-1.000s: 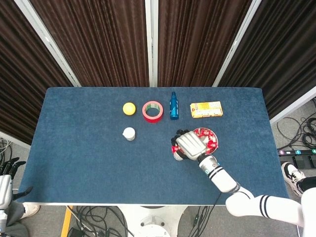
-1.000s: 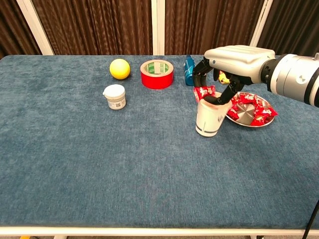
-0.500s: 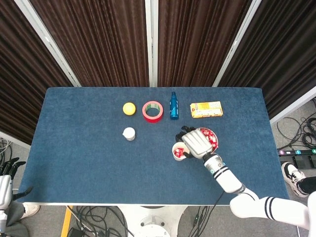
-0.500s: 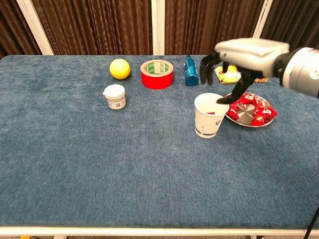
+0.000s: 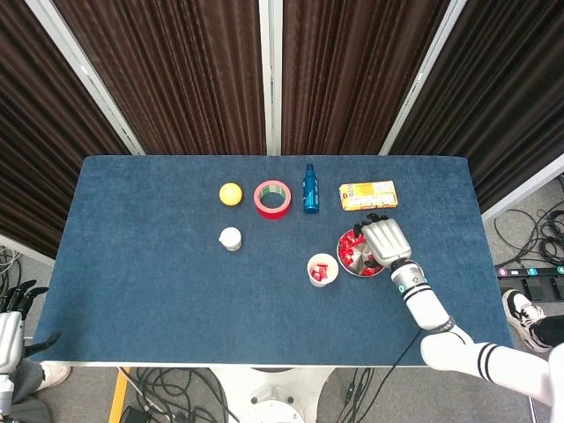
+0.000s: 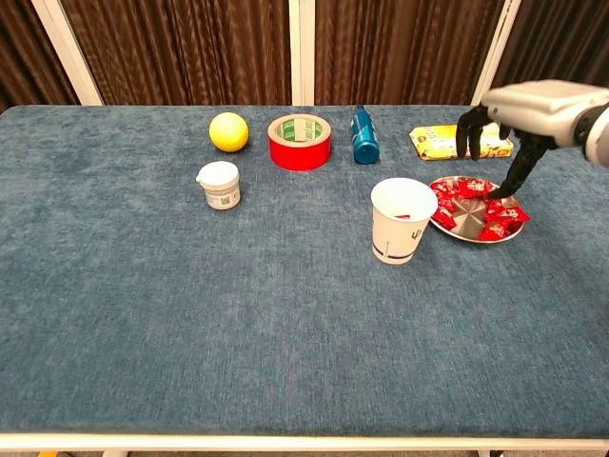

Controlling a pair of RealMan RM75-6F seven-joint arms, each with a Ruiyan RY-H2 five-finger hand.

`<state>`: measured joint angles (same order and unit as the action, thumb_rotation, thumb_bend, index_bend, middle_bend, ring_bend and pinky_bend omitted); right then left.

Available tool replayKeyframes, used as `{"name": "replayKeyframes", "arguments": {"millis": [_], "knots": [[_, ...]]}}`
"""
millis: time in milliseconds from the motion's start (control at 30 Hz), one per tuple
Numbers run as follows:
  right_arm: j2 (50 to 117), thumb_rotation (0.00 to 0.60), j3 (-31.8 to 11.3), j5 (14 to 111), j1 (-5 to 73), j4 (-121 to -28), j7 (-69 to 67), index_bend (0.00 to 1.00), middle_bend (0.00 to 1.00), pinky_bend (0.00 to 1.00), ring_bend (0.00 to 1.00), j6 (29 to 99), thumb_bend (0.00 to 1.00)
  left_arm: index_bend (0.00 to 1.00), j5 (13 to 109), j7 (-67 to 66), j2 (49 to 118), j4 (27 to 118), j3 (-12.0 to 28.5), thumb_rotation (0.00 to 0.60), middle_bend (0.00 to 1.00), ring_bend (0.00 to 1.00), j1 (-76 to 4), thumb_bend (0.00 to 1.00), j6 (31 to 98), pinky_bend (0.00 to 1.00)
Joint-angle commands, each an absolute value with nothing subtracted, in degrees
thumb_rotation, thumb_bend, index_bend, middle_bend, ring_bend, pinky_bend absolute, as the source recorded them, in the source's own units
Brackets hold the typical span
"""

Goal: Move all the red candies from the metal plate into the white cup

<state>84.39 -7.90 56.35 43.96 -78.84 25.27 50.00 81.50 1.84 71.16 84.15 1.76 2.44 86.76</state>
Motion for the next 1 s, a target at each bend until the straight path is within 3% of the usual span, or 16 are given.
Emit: {"name": "replayKeyframes", "arguments": {"millis": [33, 433, 1000], "knots": [[88.34, 0.6, -8.09, 53.9, 45.98, -74.05, 26.51, 0.38, 0.39, 0.3, 0.16, 47.06, 0.07, 0.3, 81.38, 1.82, 71.1, 84.2, 1.77, 0.6, 0.25, 0.17, 2.55, 0.11, 86.83, 0.28], [94.81, 0.6, -8.43, 52.27, 49.32, -65.5, 28.96, 0.37, 0.38, 0.3, 0.15, 44.32, 0.09, 0.3, 81.16, 1.72, 71.04, 84.36, 1.61, 0.6, 0.25, 0.17, 2.84, 0.11, 86.77, 0.28], [96.26, 0.6, -7.43, 51.54, 49.16, -63.72, 30.01, 0.38, 0.39, 0.31, 0.17, 43.73, 0.16, 0.3, 81.03, 2.42, 71.24, 83.72, 1.53, 0.6, 0.25, 0.17, 3.06, 0.11, 86.56, 0.28]]}}
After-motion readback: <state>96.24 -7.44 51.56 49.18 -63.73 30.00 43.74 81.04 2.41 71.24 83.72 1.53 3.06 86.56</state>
